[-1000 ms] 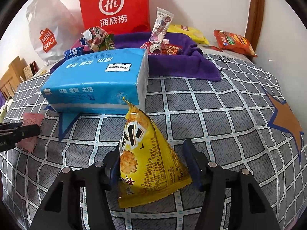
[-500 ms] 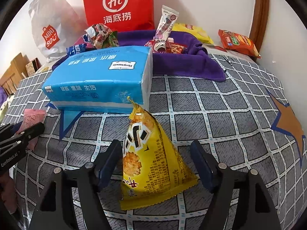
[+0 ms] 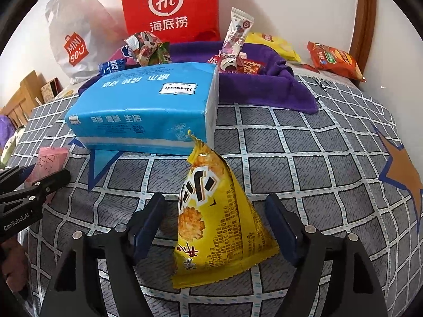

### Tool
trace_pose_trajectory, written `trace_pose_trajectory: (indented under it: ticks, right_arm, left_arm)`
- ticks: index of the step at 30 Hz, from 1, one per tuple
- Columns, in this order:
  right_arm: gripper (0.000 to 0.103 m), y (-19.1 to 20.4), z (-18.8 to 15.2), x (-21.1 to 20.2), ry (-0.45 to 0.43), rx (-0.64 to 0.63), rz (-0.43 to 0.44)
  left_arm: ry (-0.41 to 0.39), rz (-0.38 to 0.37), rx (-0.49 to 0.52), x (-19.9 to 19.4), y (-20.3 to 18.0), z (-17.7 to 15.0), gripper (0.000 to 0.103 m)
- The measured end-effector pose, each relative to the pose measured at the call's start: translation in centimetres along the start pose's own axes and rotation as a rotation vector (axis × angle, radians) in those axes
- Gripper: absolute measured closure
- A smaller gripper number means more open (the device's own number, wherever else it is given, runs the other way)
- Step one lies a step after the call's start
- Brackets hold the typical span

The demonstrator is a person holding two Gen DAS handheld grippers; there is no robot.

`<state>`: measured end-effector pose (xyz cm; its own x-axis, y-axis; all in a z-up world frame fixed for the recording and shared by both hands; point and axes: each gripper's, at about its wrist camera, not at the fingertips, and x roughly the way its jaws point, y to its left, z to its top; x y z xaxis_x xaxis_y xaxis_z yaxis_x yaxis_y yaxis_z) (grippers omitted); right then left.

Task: Organize snacks
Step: 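Lift and carry the yellow bag and pink candy over the purple towel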

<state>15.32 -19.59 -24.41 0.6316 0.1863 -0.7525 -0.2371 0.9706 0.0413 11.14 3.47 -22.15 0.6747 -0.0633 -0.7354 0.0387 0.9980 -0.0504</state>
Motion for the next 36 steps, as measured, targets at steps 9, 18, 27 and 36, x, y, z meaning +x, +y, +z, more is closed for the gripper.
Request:
trace_pose_trajectory:
  ticks: [9,18,27,36]
  right_arm:
    - [0.025,0.2,-0.1,0.0,0.003,-0.008,-0.001]
    - [0.040,-0.3,-0.1,-0.2,-0.010,0.010,-0.005]
    - [0.051,-0.6,-0.3,-0.9,-0.028,0.026,0.011]
    - [0.052,0.7,0.6,-5.0,-0.087,0.006,0.047]
  left_arm:
    - [0.004,-0.004,0.015,0.2,-0.3,0.0,0.045]
    - [-0.014,0.008,-0.041,-0.2,0.7,0.0,0.068]
    - [0.029,-0.052,-0.077,-1.4,1.2,-0.1,0.069]
    - [0.036,-0.093,-0.039,-4.5,0.1,2.3,0.069]
